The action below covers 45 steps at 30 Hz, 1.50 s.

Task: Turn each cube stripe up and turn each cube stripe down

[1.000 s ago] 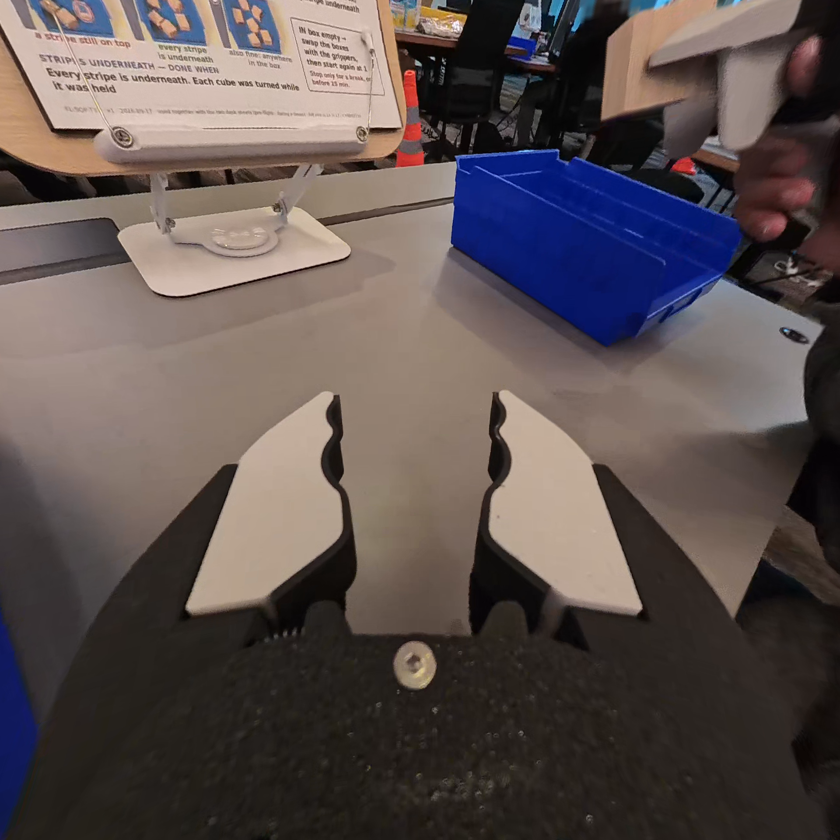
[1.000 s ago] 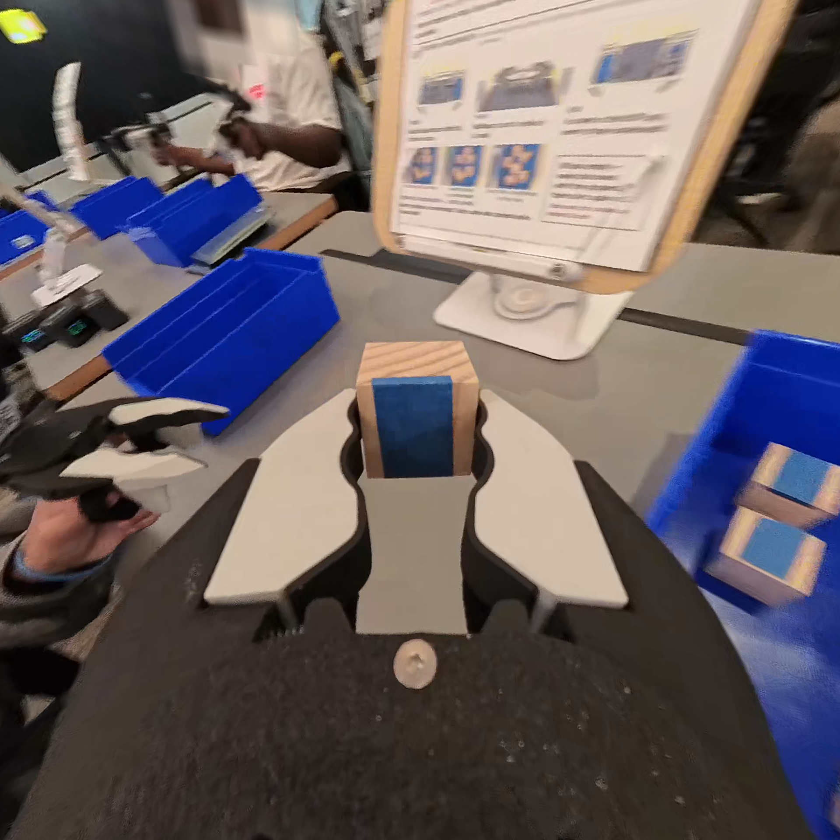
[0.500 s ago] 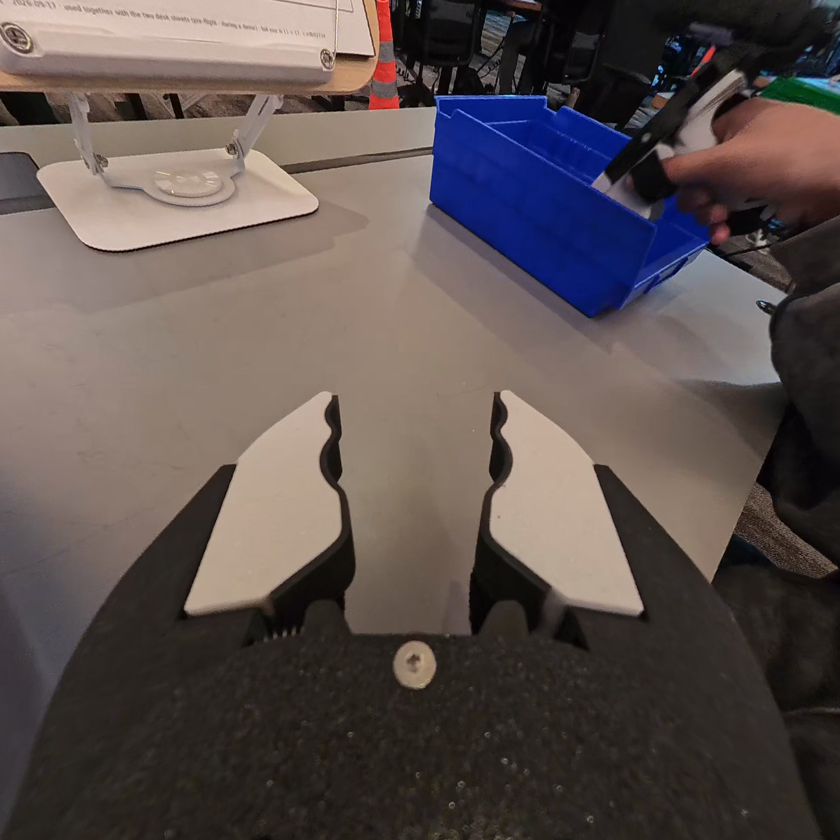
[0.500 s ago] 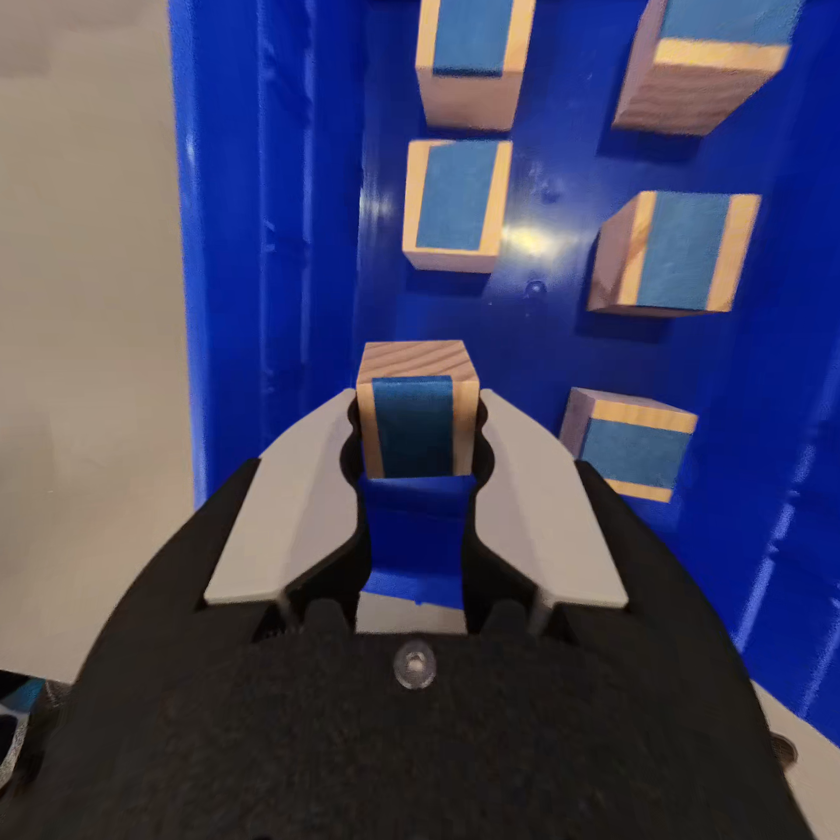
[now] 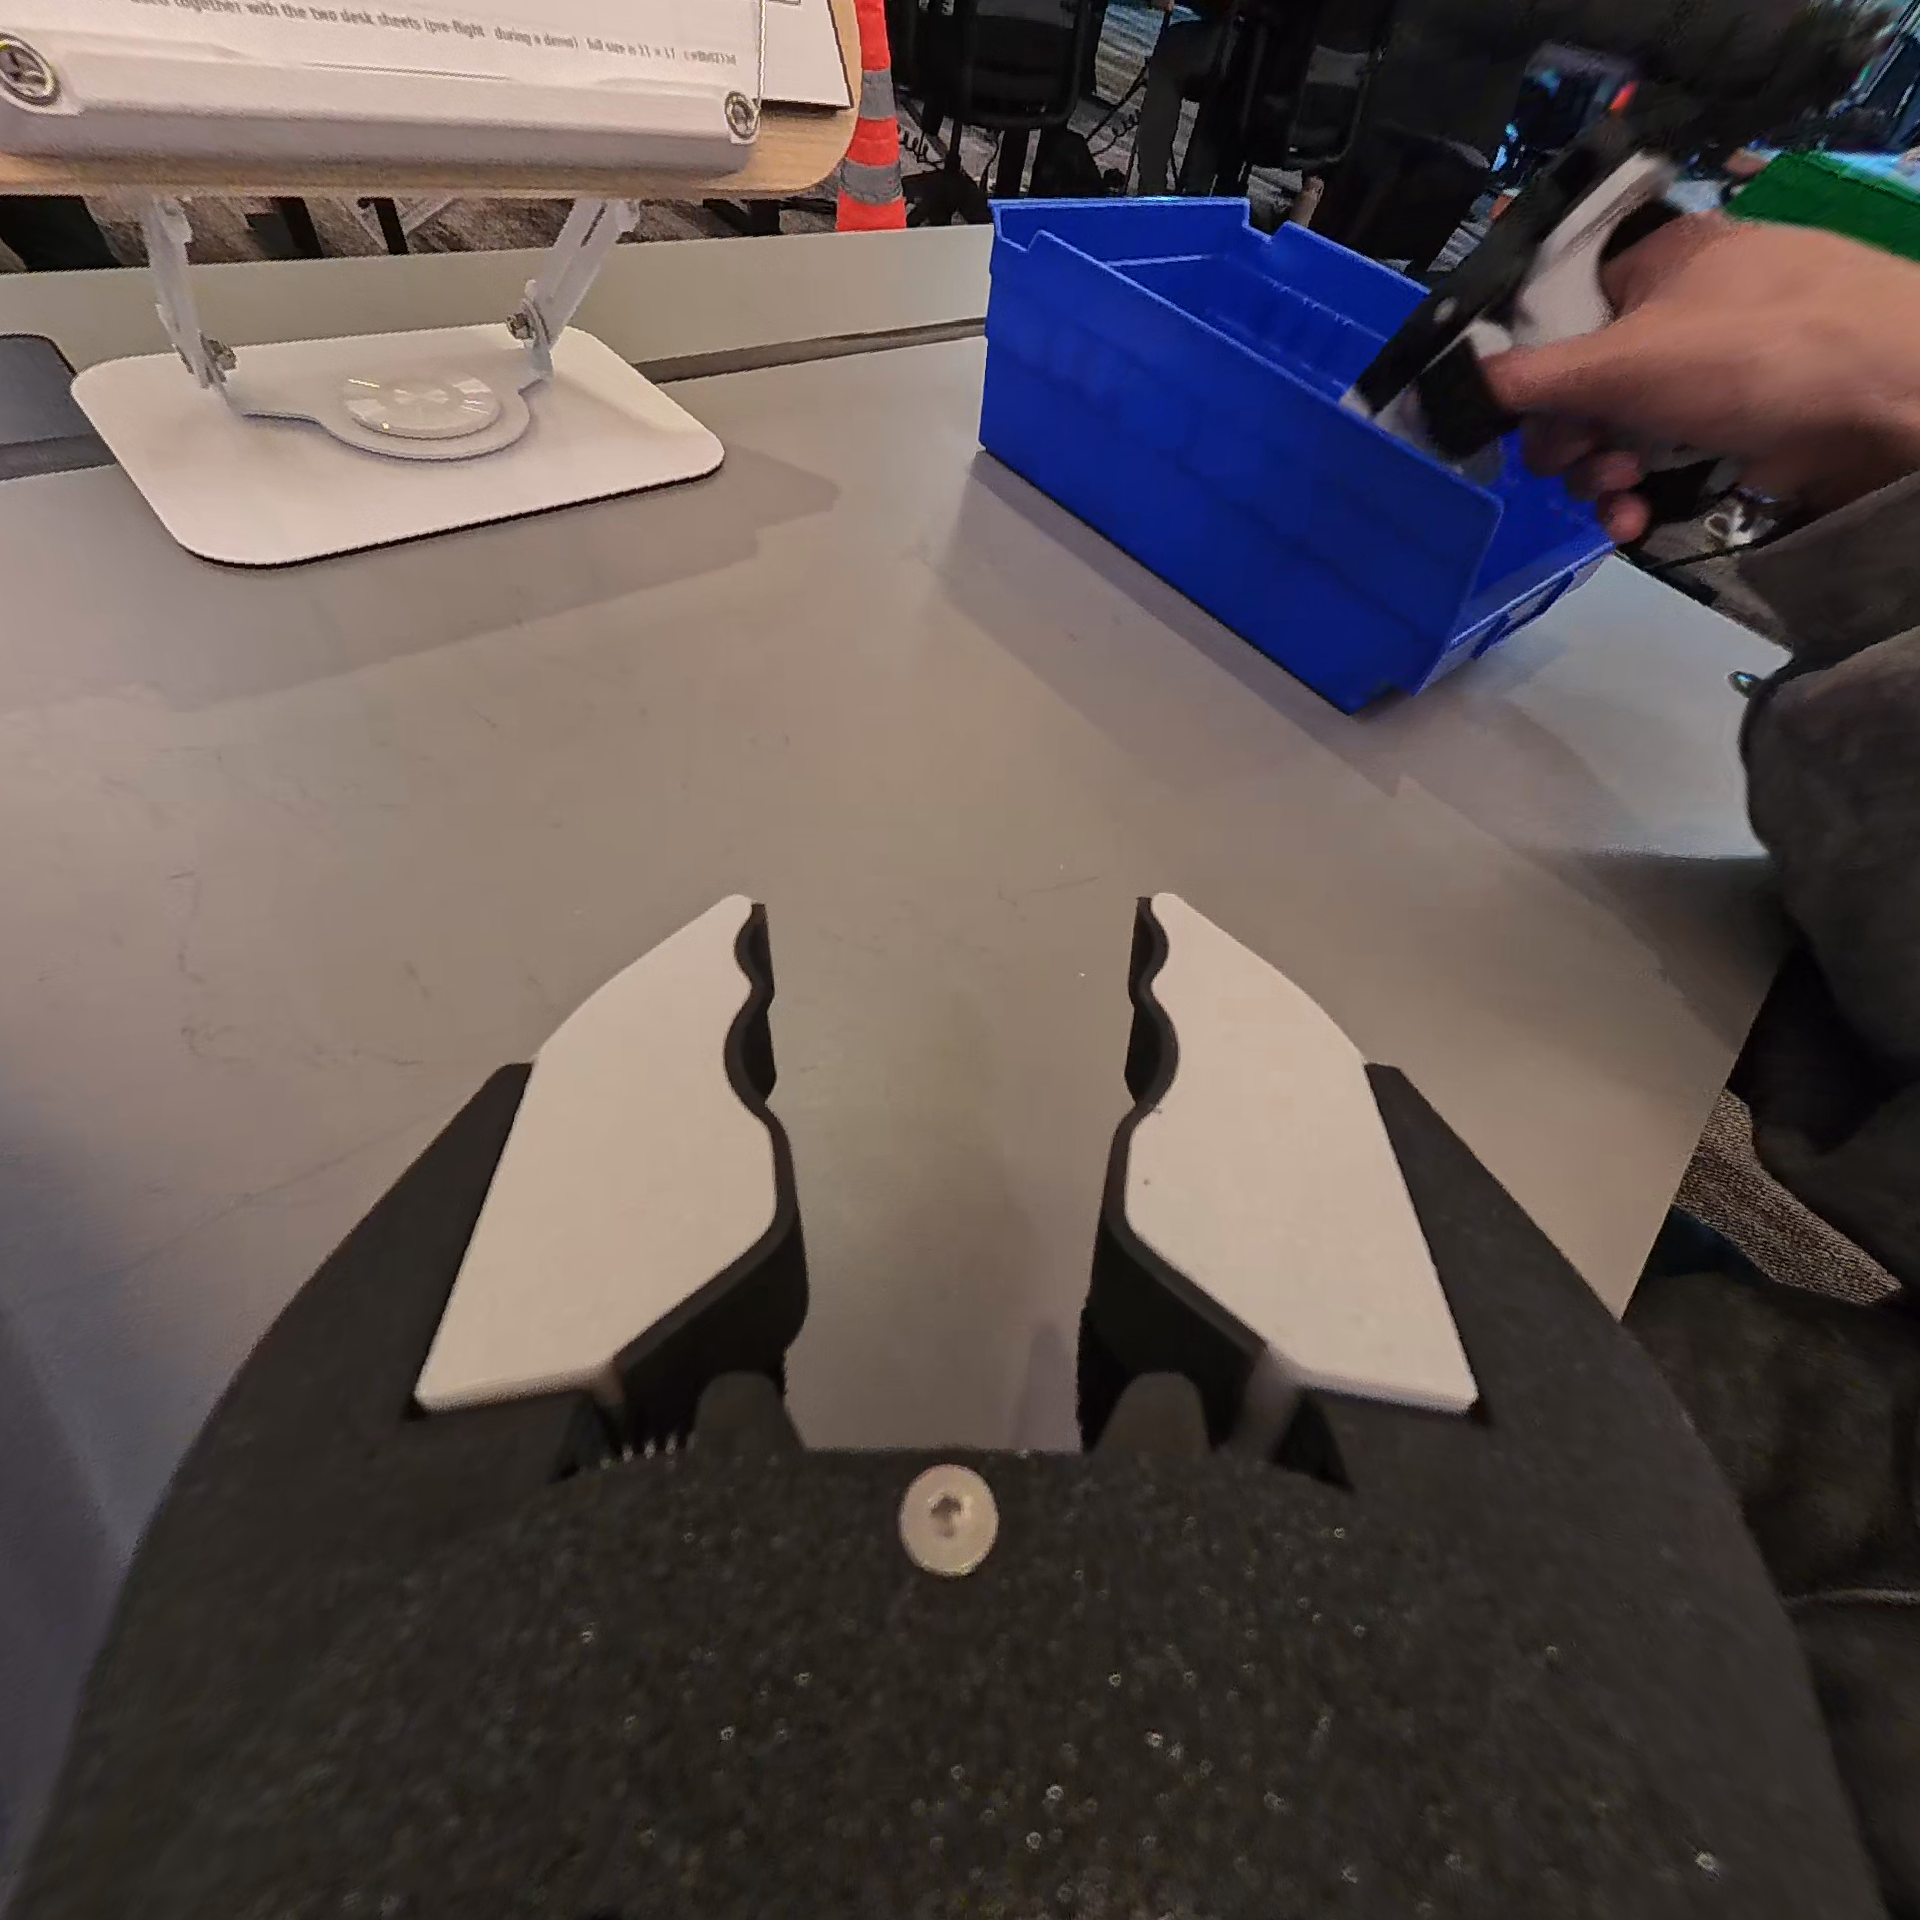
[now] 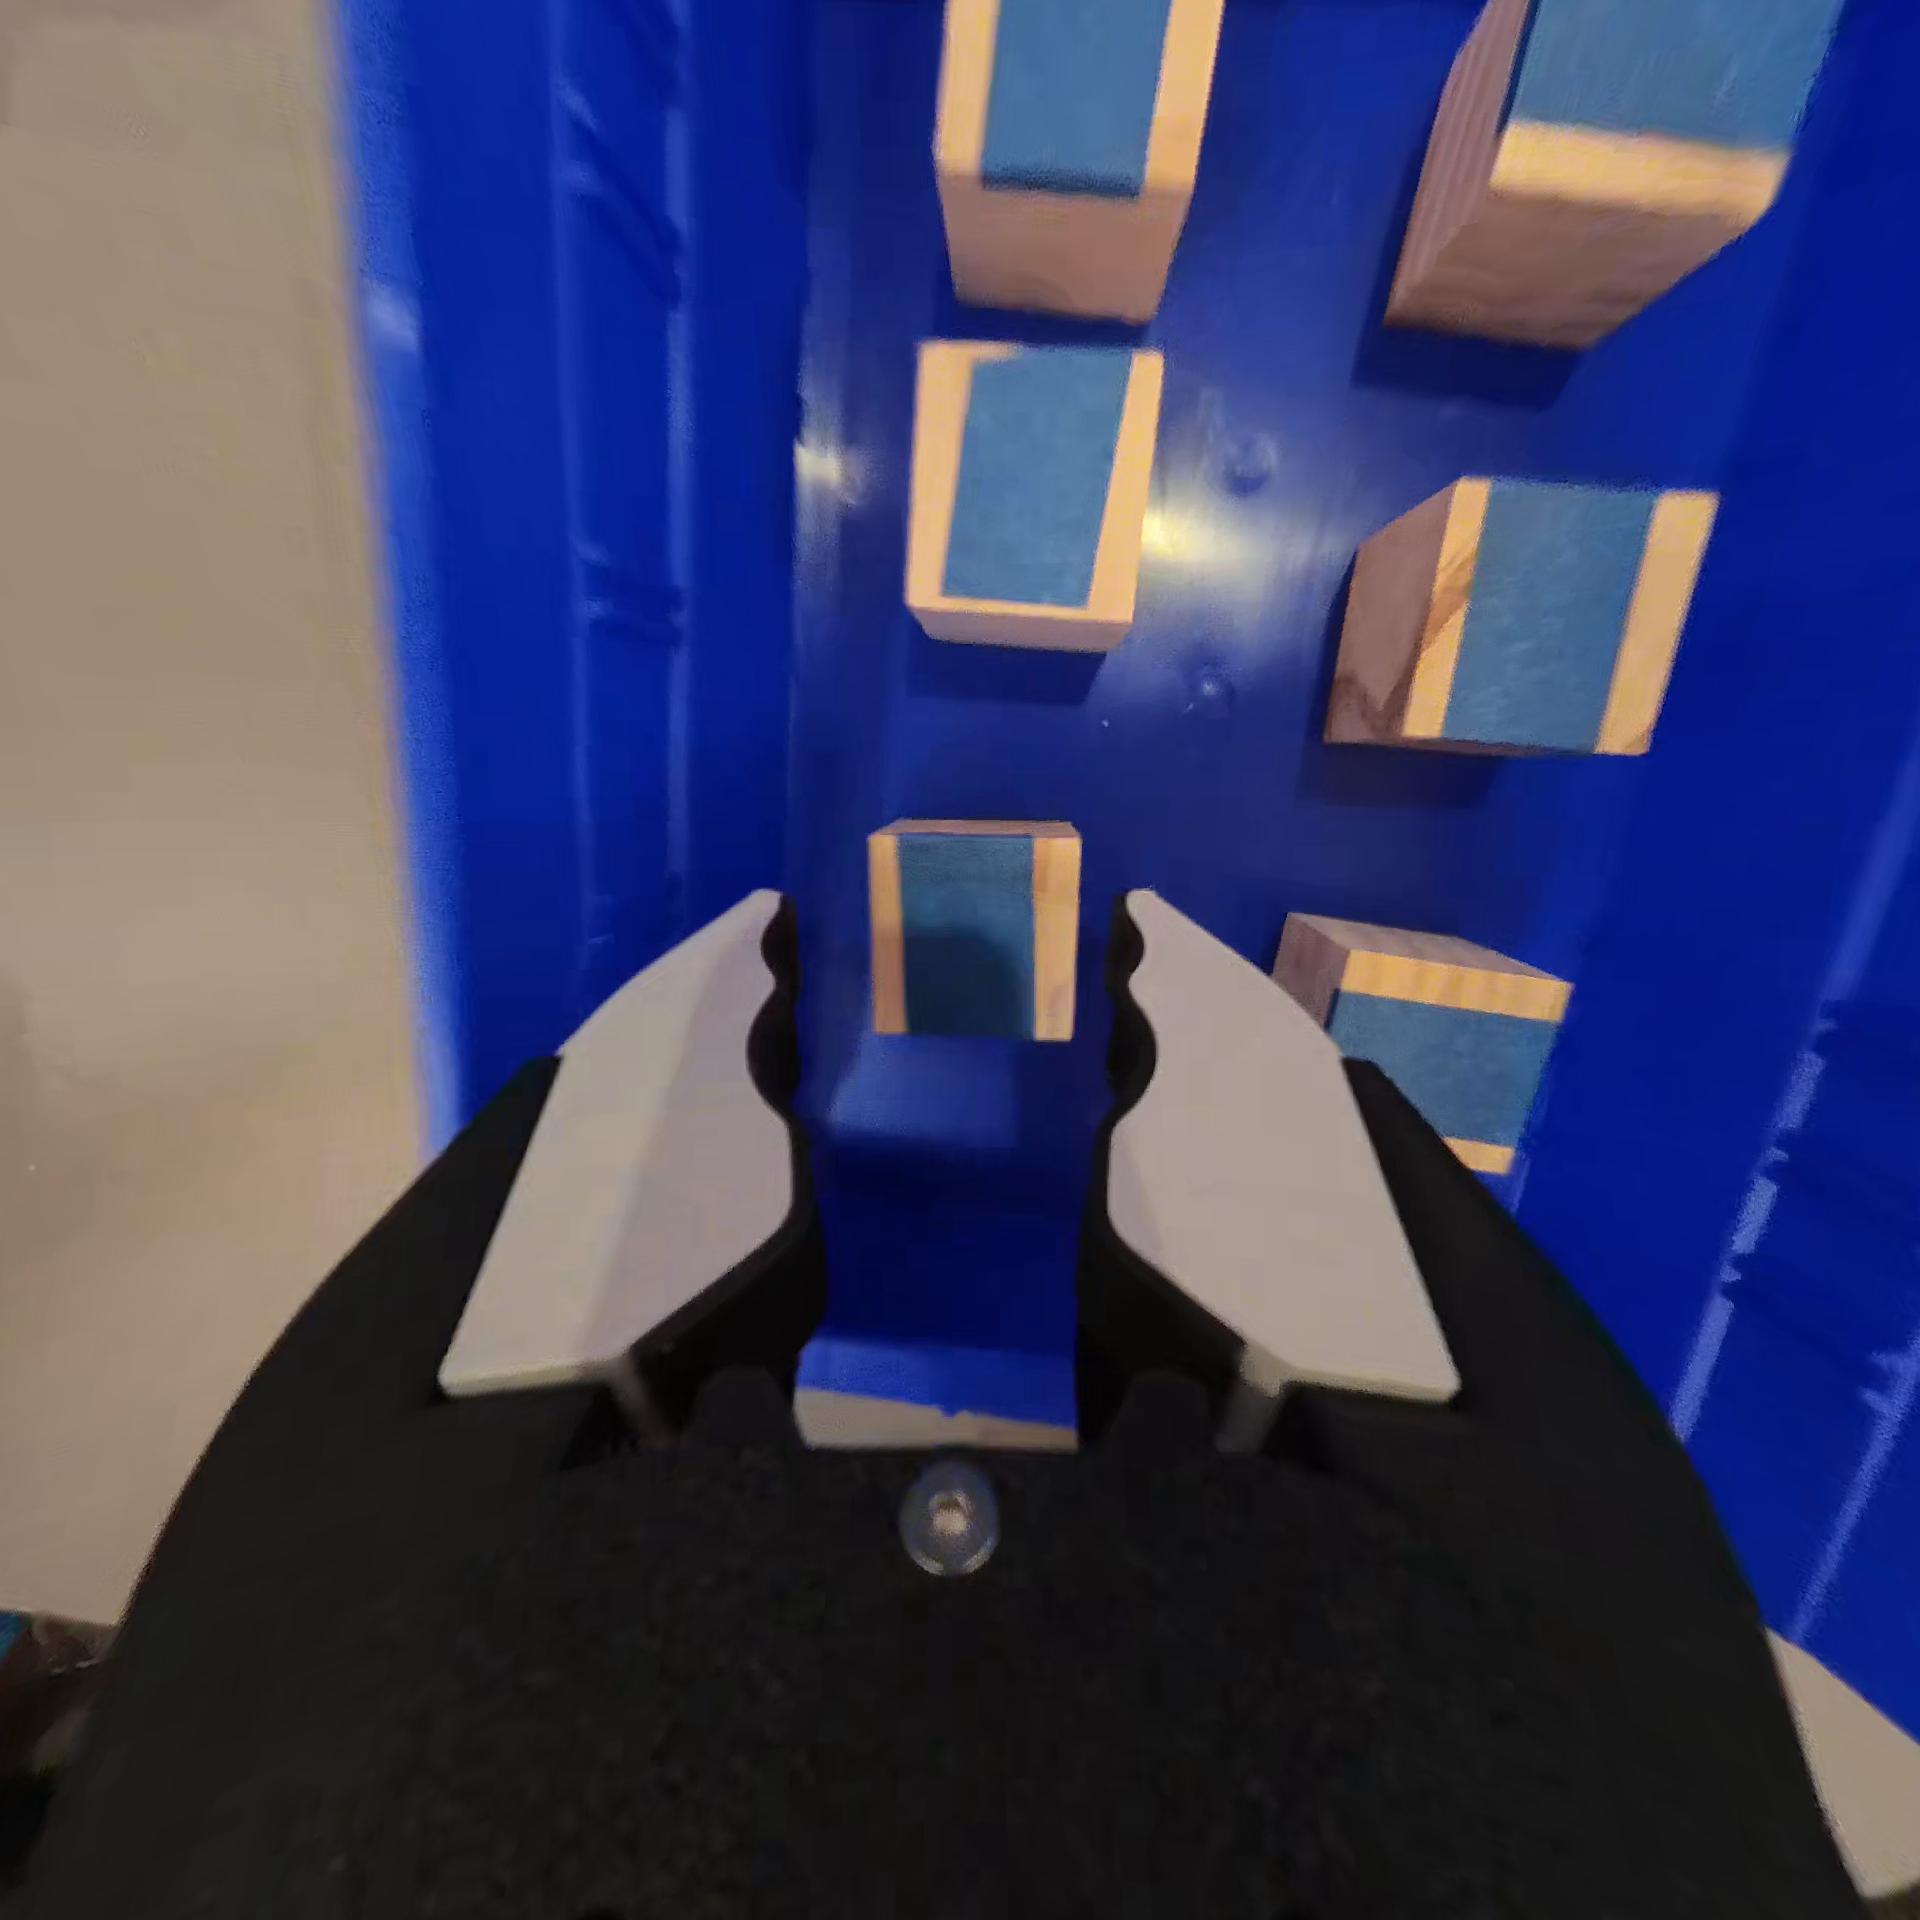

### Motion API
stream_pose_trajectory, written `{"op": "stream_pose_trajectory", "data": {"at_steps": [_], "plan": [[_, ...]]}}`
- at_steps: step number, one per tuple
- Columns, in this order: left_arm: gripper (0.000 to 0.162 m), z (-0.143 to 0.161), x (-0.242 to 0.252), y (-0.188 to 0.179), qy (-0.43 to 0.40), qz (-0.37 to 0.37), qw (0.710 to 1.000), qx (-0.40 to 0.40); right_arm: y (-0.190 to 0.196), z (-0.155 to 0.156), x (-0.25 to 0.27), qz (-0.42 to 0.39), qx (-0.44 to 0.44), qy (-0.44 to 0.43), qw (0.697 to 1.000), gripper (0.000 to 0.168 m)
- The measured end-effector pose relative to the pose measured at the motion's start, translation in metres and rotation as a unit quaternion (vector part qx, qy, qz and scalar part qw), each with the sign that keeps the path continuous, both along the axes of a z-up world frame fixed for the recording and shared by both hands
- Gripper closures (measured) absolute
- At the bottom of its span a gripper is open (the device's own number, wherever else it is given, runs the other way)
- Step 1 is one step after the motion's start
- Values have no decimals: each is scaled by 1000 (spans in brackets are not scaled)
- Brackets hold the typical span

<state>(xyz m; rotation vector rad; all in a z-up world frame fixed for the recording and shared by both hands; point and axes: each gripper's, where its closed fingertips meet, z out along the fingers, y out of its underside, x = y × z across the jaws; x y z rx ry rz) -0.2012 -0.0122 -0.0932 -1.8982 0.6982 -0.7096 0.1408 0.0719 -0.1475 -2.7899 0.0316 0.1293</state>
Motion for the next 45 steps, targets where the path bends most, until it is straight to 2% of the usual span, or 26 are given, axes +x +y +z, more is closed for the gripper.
{"op": "stream_pose_trajectory", "data": {"at_steps": [2,4,6,9,11,12,14,15,17,19,21,26,32,34,38,40,43,45], "plan": [[97,1,-2,1,-1,4,1000,3,4,37,-10,16,74,29,997,110],[97,3,-4,2,-2,8,1000,7,8,93,-32,64,193,78,976,110],[97,4,-6,4,-2,16,1000,12,3,155,-58,120,342,114,925,105],[94,4,-17,12,-1,50,999,15,-24,223,-89,161,545,125,814,108],[93,8,-26,16,-9,67,997,20,-43,238,-99,135,638,120,749,113],[92,12,-31,19,-16,77,997,25,-52,235,-105,123,672,123,720,113],[91,19,-44,25,-31,101,994,36,-69,215,-125,109,720,131,673,114],[90,21,-49,28,-38,111,992,38,-72,202,-137,104,732,127,661,117],[85,20,-58,31,-44,130,990,31,-72,169,-174,142,724,92,669,122],[83,17,-66,35,-39,149,988,22,-65,134,-205,191,687,27,700,125],[83,15,-70,37,-36,159,986,19,-65,117,-225,220,665,6,714,122],[82,12,-66,36,-44,143,989,0,-67,101,-243,234,626,43,742,120],[81,2,-58,34,-24,124,992,-4,-60,95,-234,224,603,62,763,117],[79,-1,-56,34,-11,120,993,3,-56,94,-227,230,578,65,780,119],[79,-1,-44,28,-6,99,995,12,-45,115,-179,220,502,97,831,118],[79,0,-25,19,-9,82,997,9,-44,121,-141,200,445,117,865,105],[84,26,38,-3,-36,35,999,12,-56,114,-64,171,348,86,918,101],[84,45,89,-17,-30,6,999,23,-64,115,-5,117,331,55,935,94]]}}
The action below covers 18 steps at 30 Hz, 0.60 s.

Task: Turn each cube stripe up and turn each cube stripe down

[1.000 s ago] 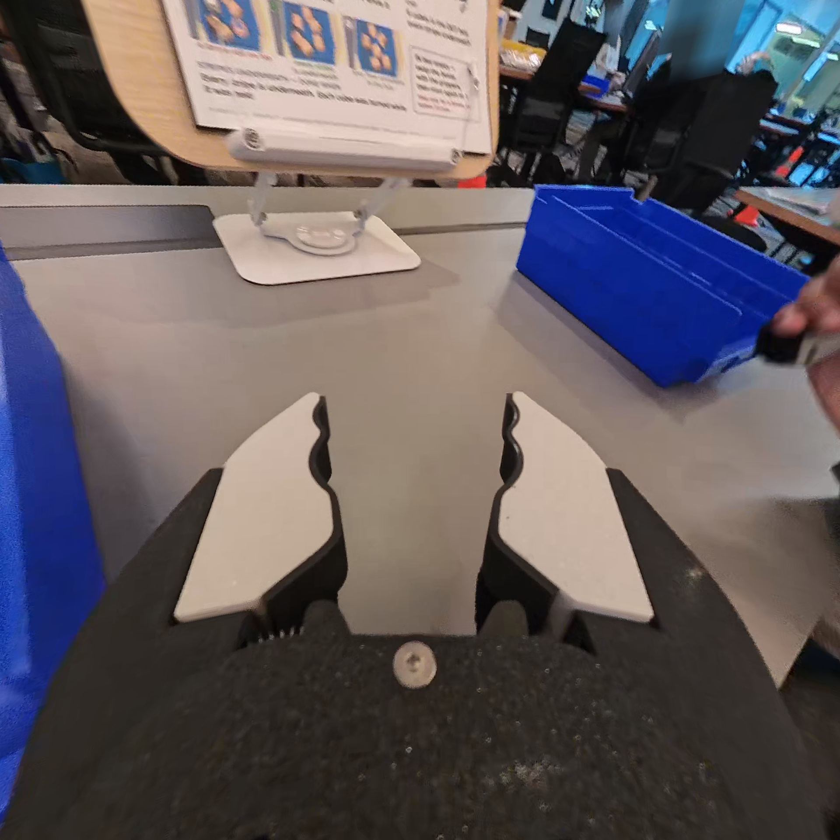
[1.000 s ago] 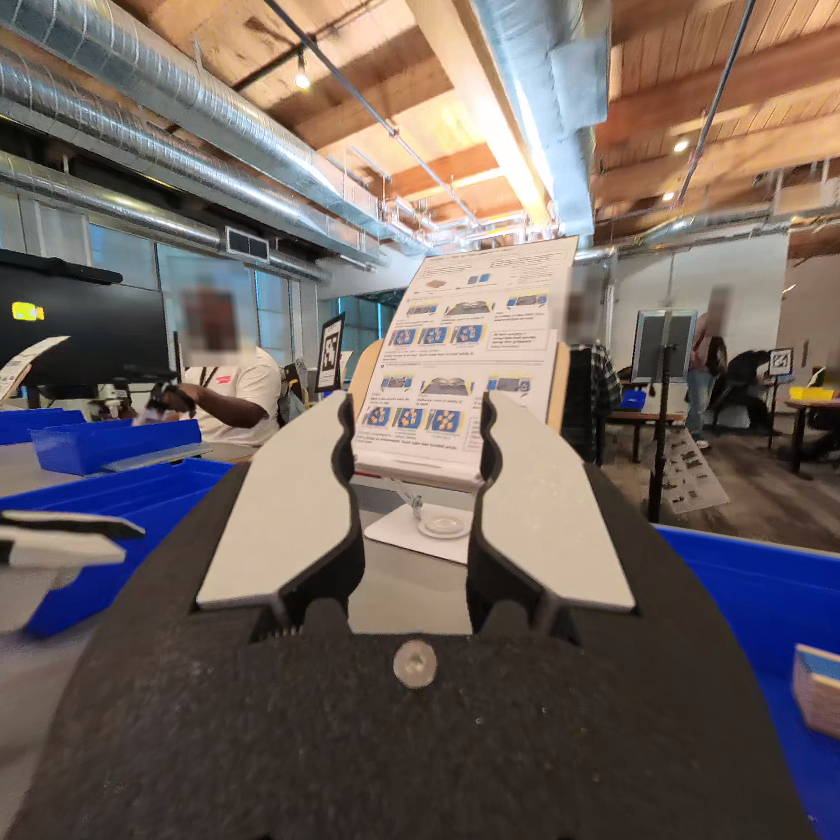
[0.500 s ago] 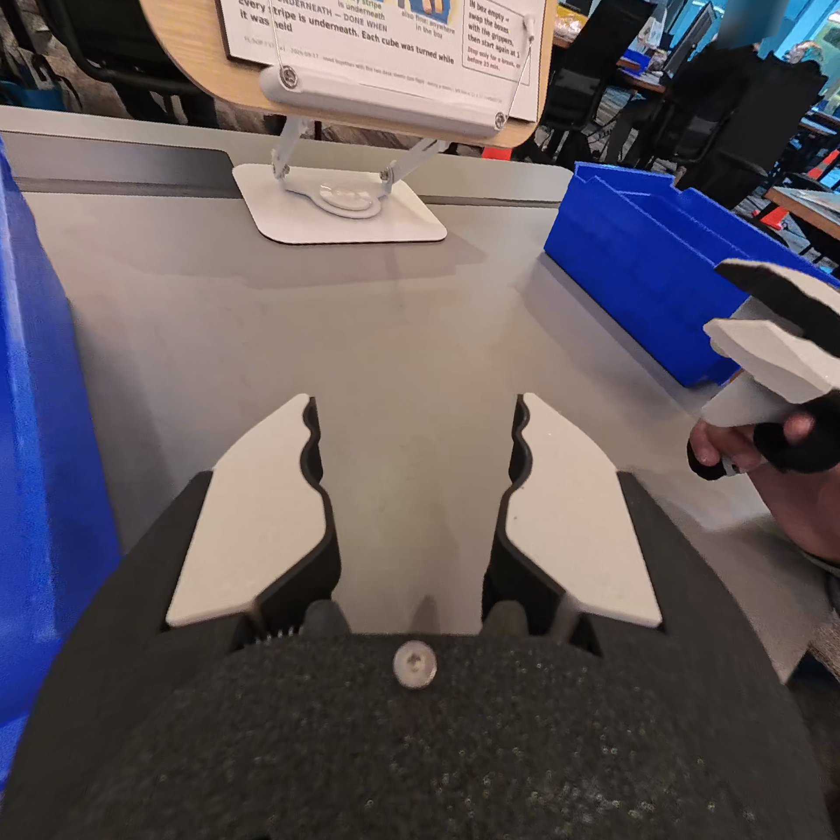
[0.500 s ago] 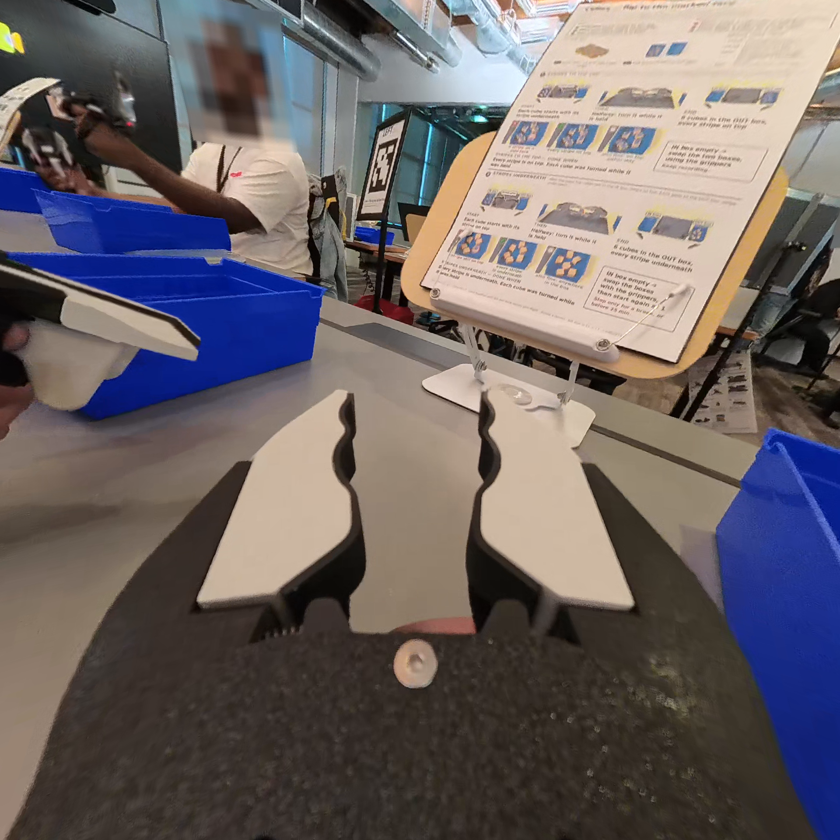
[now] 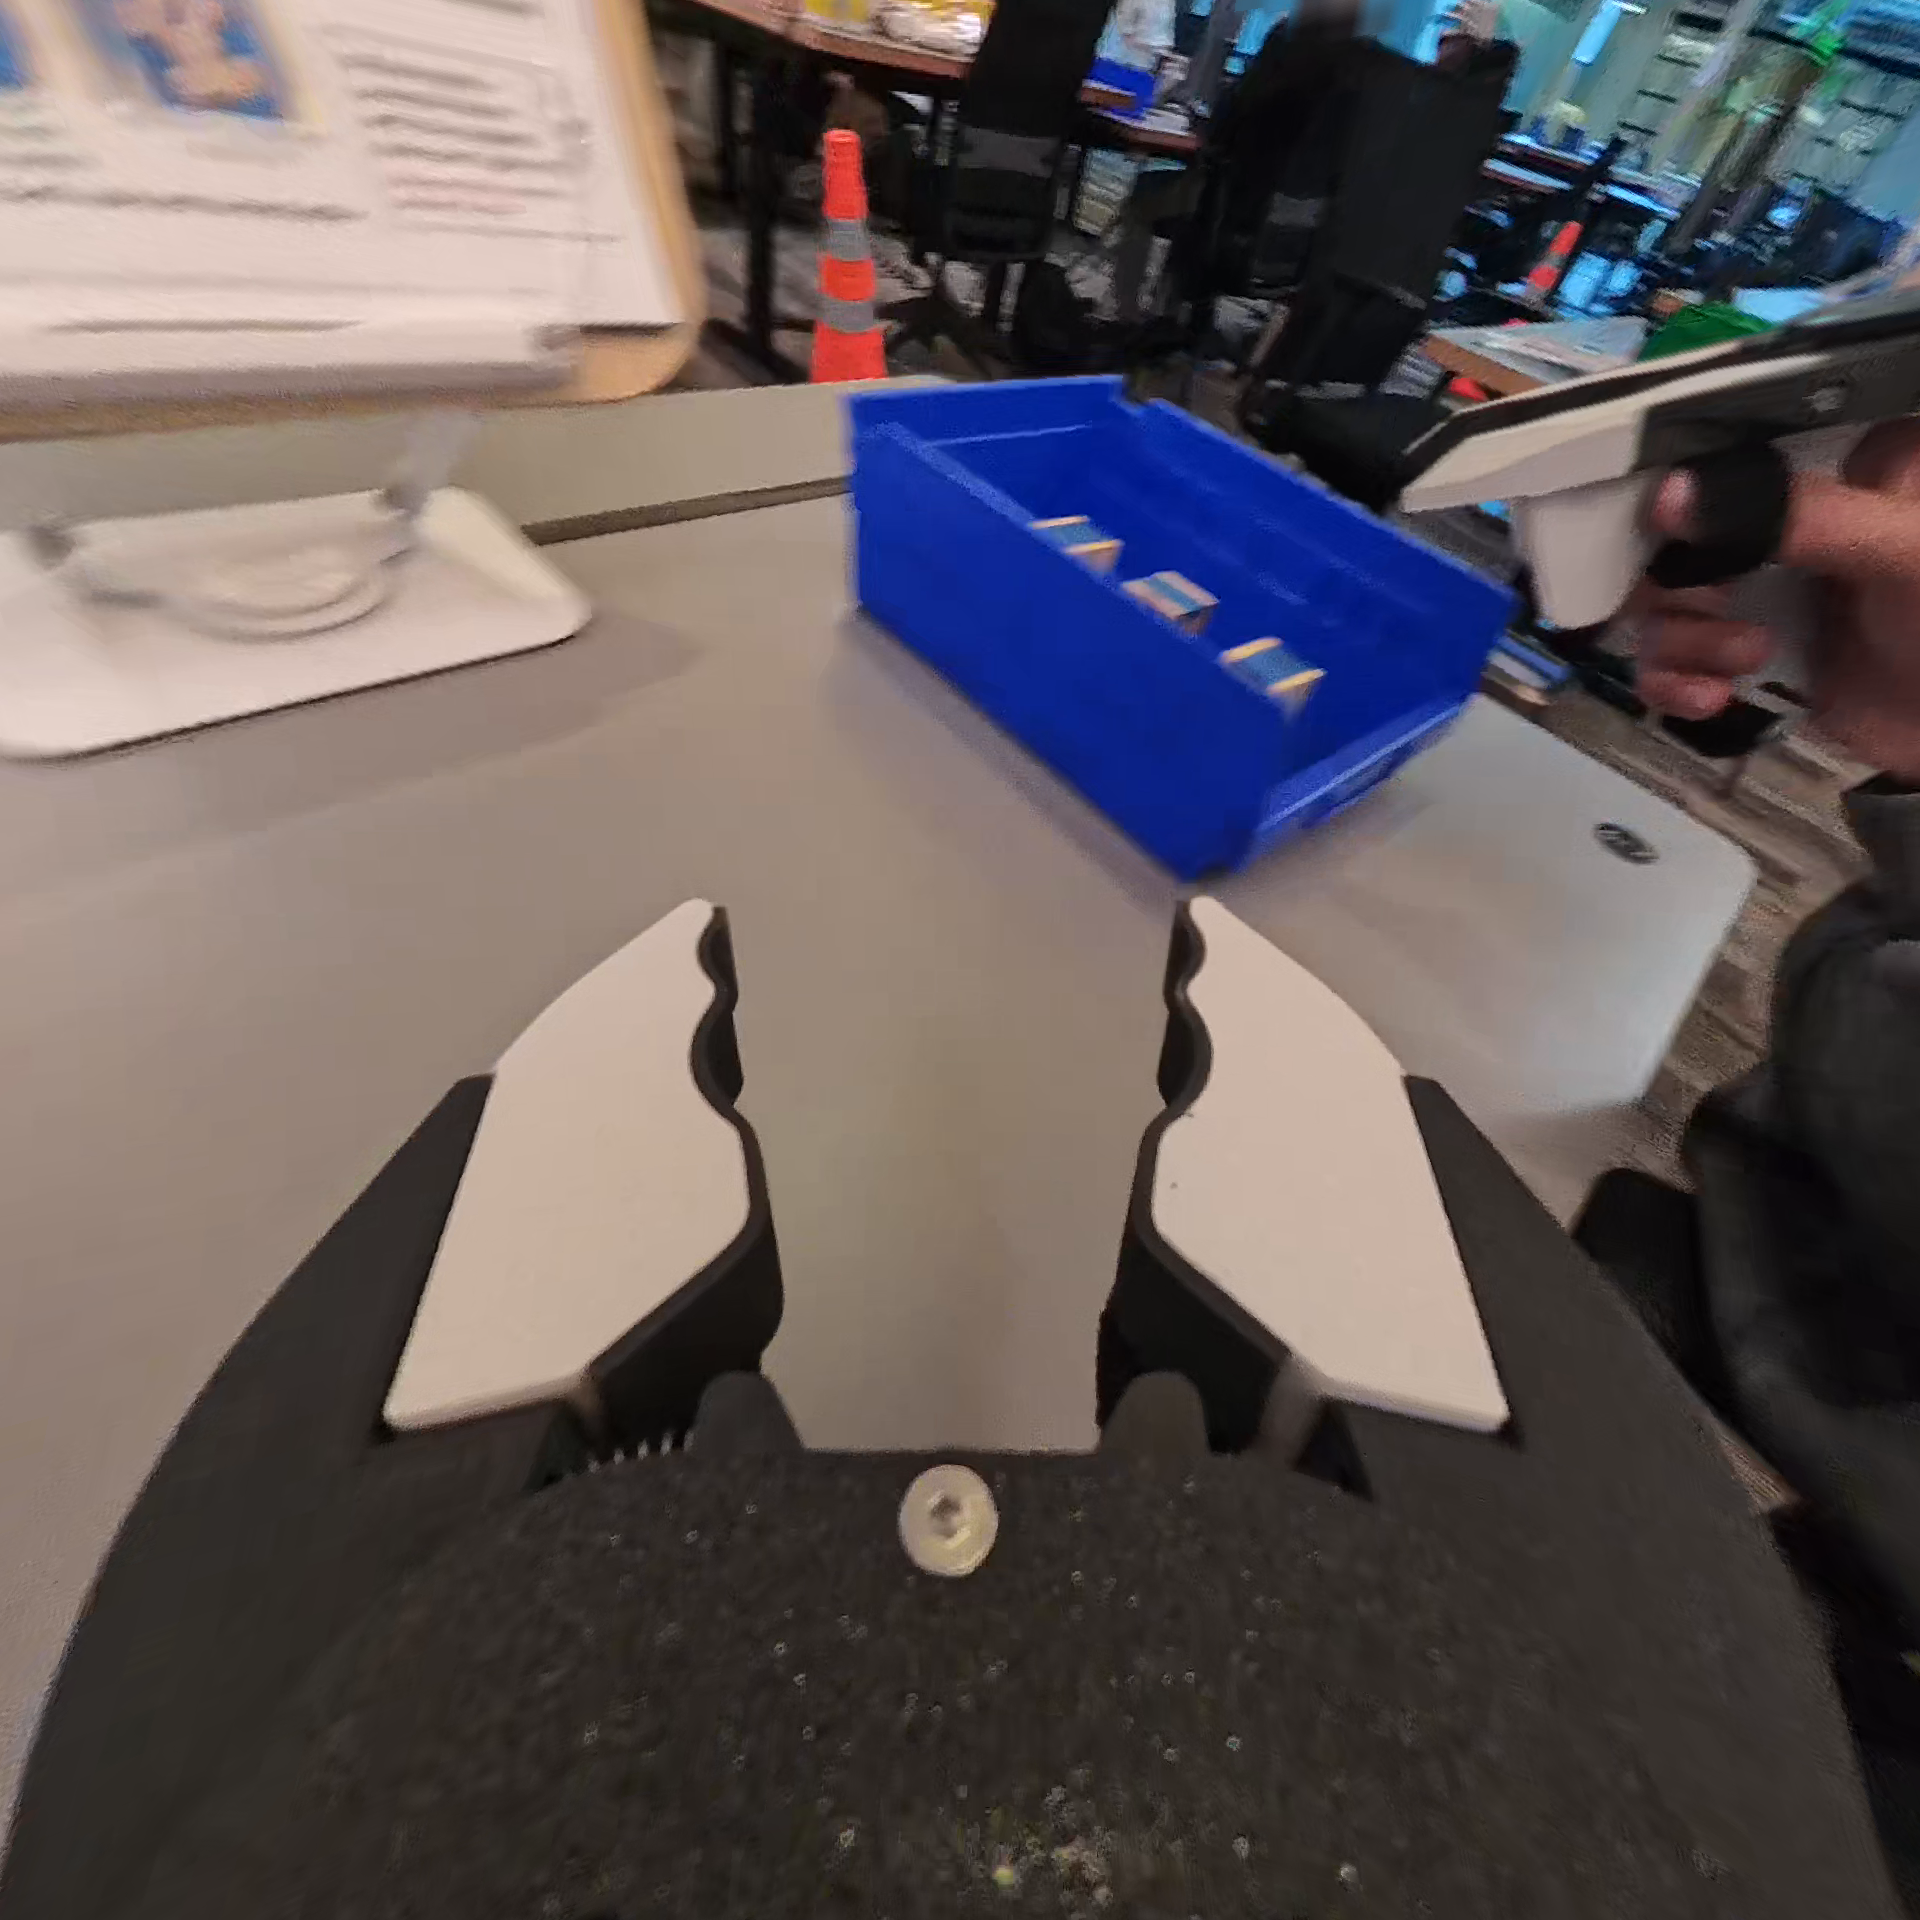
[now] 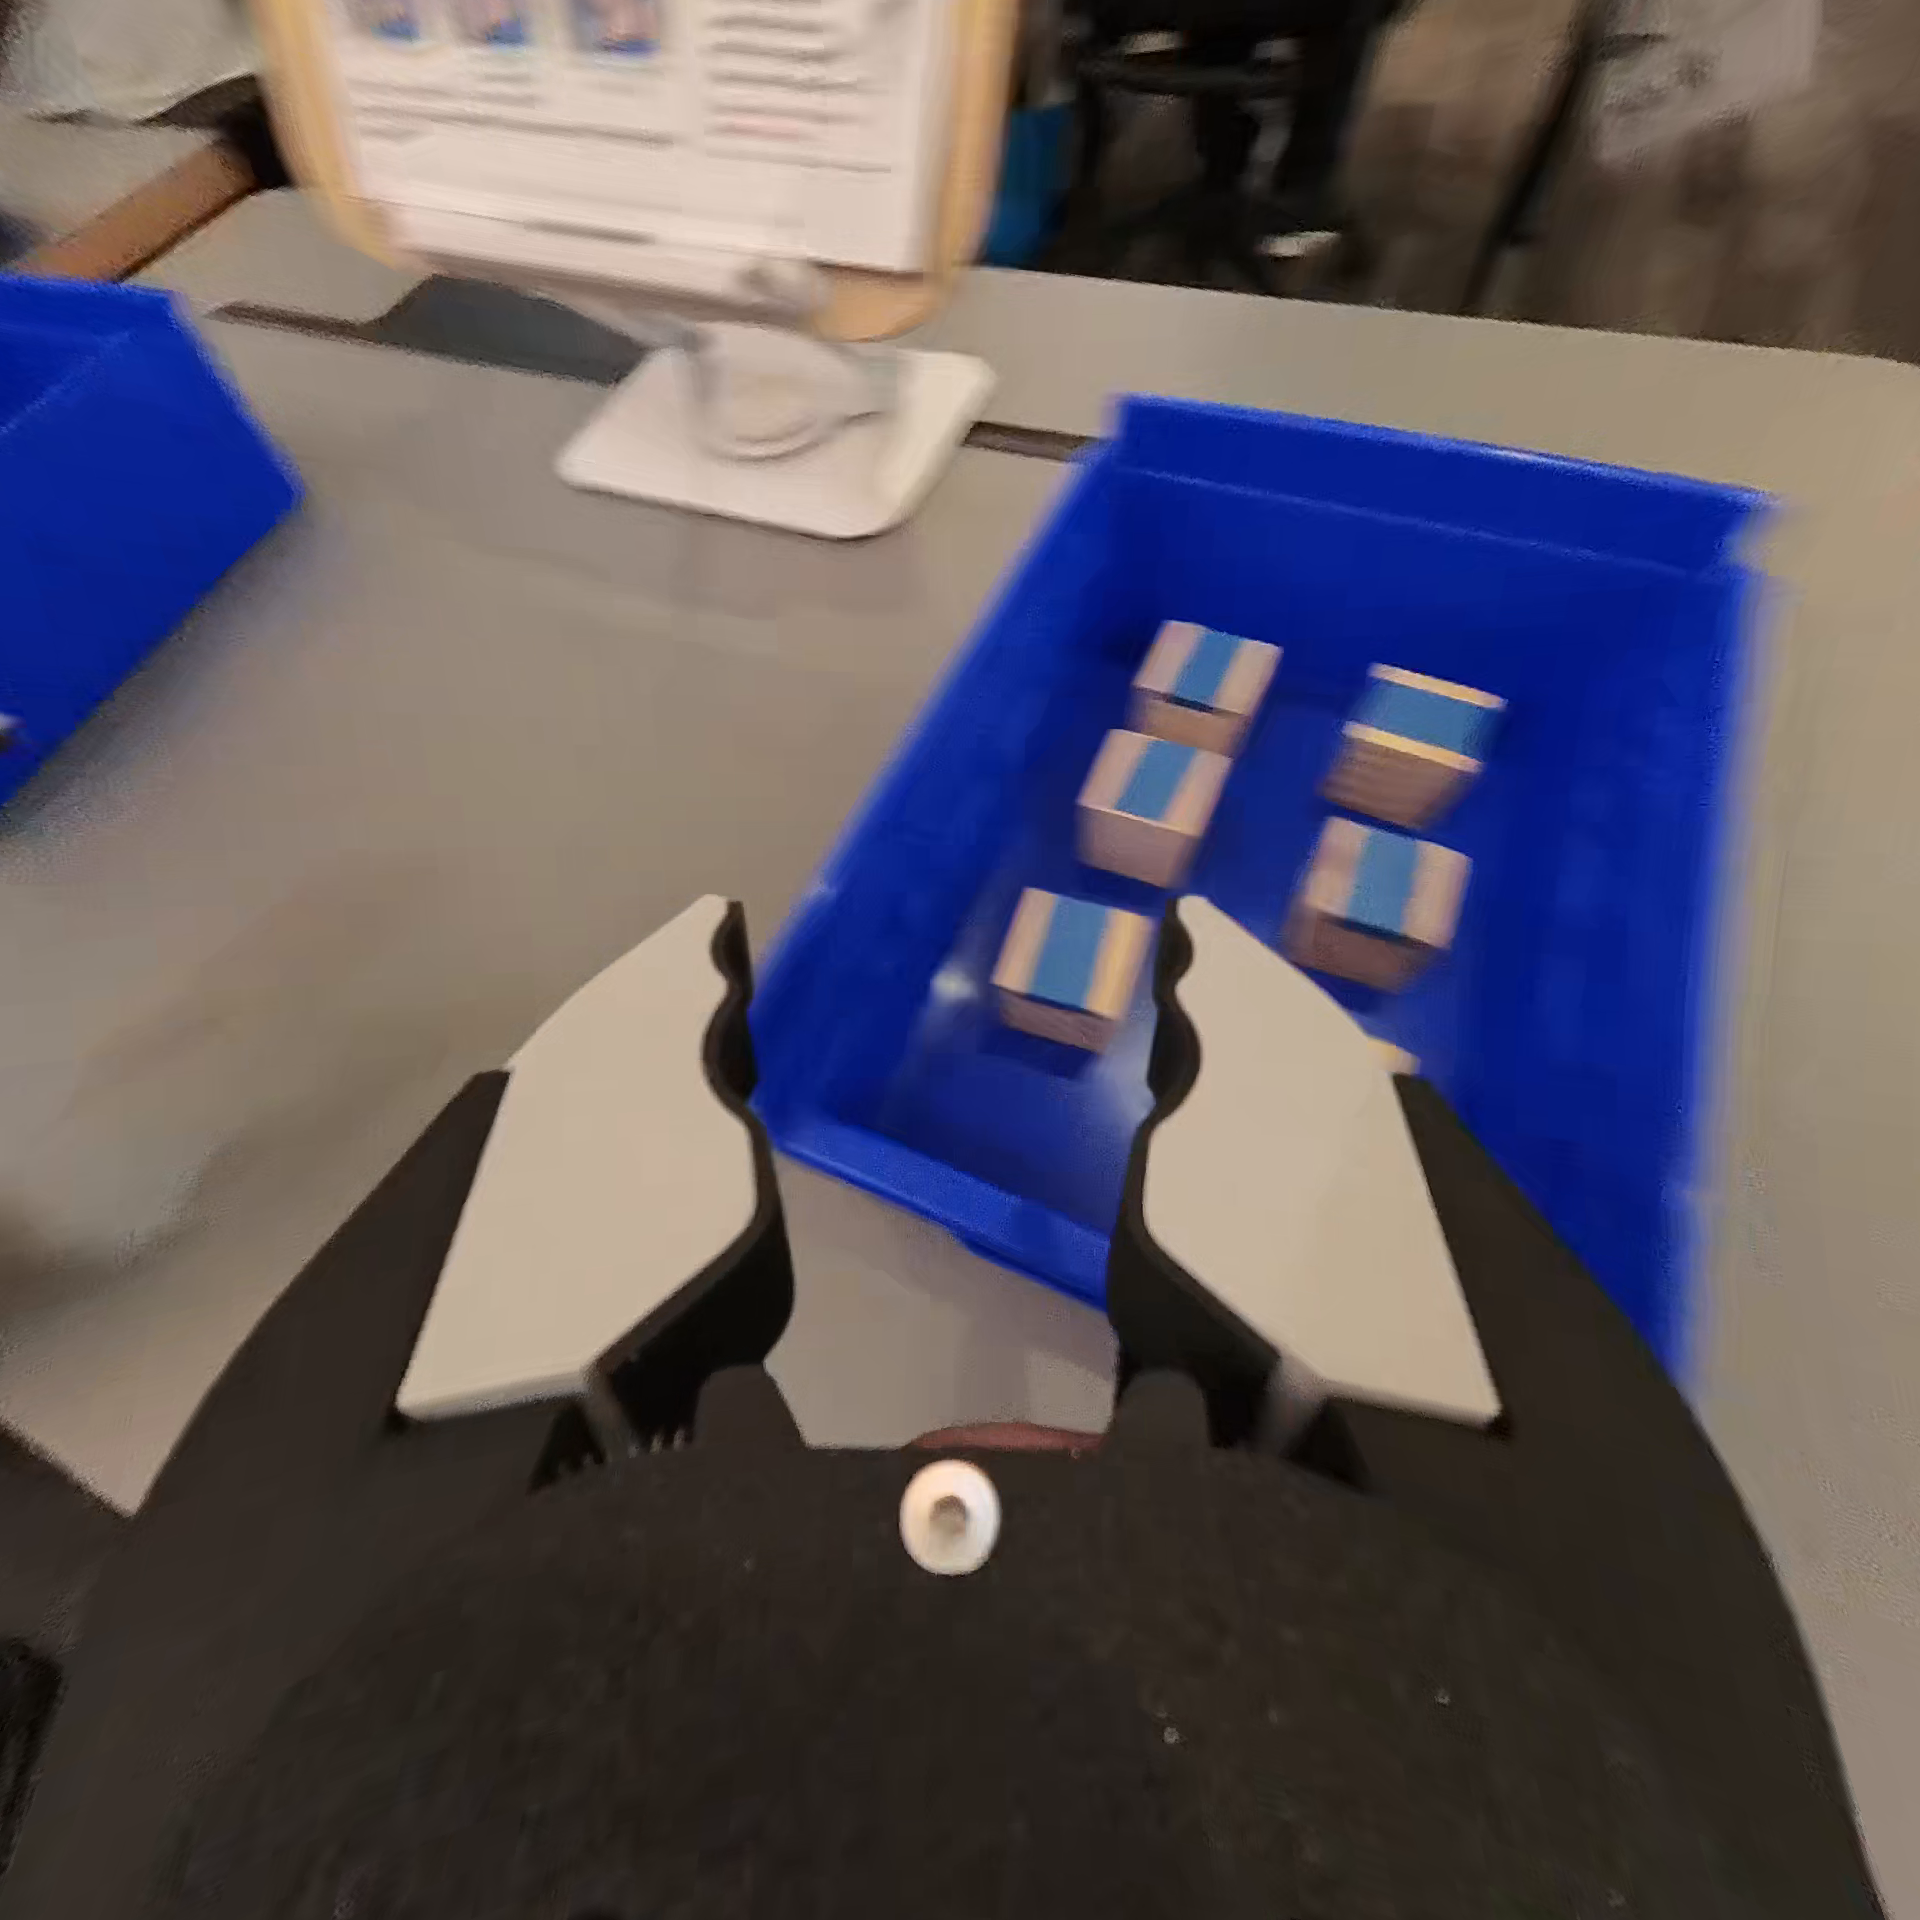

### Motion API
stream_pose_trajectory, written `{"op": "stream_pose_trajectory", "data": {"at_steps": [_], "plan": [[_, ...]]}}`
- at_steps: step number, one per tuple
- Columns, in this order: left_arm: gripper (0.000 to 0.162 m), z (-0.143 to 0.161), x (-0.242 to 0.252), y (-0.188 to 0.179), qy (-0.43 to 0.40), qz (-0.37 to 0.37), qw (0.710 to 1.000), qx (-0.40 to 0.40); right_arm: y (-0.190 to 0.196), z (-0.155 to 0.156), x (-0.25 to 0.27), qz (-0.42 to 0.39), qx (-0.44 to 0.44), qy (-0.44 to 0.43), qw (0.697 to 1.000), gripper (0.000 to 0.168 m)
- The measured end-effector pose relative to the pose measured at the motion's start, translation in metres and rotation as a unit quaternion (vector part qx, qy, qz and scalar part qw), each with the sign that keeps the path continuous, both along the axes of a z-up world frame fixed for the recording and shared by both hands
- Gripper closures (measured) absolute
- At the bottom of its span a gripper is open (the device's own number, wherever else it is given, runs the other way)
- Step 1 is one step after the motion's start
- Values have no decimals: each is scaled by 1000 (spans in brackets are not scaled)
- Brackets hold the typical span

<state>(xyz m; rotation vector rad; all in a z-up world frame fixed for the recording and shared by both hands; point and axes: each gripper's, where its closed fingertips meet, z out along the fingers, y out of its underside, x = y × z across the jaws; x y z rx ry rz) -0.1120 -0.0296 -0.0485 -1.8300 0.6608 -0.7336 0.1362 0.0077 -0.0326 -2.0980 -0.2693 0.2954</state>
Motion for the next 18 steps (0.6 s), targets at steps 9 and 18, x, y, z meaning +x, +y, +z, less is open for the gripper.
{"op": "stream_pose_trajectory", "data": {"at_steps": [9,18], "plan": [[73,-50,199,26,54,14,998,-37,-30,-47,146,-177,124,-101,971,97],[134,-80,213,61,50,93,992,-74,2,-88,135,-167,99,25,981,121]]}}
